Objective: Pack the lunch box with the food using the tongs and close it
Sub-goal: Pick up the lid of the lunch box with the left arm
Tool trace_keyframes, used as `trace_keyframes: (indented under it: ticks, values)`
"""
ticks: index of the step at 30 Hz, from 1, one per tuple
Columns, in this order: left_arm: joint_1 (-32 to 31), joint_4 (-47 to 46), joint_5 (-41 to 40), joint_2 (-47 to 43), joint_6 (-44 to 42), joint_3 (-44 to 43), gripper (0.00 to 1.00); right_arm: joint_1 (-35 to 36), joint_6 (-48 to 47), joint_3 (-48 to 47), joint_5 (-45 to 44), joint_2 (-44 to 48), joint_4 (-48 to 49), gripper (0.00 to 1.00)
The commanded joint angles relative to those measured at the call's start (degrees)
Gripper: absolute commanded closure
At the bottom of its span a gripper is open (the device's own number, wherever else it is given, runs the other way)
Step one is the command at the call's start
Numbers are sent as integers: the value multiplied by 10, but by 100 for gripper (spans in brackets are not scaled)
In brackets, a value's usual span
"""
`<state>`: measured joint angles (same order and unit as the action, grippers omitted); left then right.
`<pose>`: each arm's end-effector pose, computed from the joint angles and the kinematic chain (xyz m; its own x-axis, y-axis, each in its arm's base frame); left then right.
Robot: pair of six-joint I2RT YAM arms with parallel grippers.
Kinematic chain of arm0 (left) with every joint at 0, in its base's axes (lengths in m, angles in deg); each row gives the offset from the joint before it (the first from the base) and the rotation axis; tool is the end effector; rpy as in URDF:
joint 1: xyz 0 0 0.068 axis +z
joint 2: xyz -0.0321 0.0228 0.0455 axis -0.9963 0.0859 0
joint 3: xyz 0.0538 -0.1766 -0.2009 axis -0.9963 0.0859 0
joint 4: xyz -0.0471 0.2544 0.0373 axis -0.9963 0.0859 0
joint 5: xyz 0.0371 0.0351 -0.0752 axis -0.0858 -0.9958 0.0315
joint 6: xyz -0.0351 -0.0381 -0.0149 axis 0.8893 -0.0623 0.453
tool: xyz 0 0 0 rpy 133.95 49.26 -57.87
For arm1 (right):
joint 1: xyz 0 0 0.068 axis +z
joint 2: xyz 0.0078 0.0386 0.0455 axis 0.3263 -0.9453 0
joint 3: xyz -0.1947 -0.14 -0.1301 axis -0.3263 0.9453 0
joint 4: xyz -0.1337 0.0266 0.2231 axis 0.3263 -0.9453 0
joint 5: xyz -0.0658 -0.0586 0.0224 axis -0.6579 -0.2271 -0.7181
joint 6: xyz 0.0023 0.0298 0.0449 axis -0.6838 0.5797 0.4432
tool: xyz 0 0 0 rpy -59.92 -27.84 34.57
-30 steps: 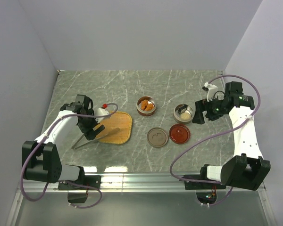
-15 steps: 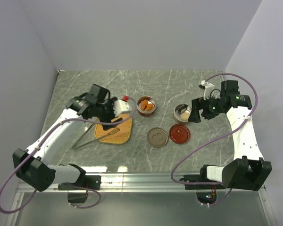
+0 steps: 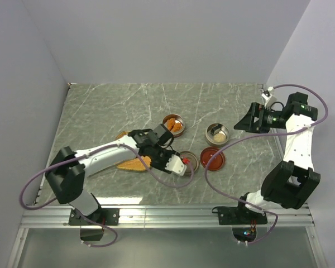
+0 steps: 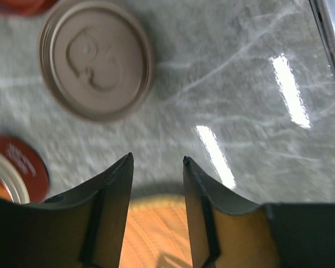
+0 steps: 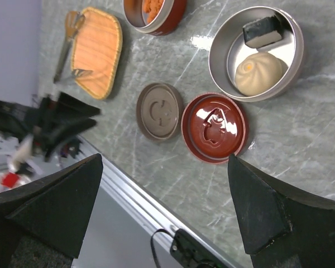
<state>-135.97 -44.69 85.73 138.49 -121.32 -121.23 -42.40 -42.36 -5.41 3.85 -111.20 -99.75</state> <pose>0.1852 -0.2497 0.2428 0.4441 0.7342 -0.5135 0.8947 -0.3939 0.2106 0.2514 -0.0771 0.3384 -0.7963 0.1209 -0.5927 -0.3281 0.7369 0.5910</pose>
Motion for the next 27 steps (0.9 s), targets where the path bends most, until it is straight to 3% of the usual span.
trace_keyframes:
  ticks: [1, 11, 17, 27]
  values:
    - [-24, -58, 15, 26, -99, -5, 55, -17, -24, -11, 65, 3, -37, 0]
    - [-61, -57, 8, 151, -169, -70, 64, -20, -1, 14, 55, 20, -5, 0]
    - [-62, -43, 4, 181, -188, -81, 66, -21, -13, 15, 47, 23, -16, 0]
    - [-67, 15, 4, 213, -197, -94, 78, -25, -18, 9, 44, 17, -20, 0]
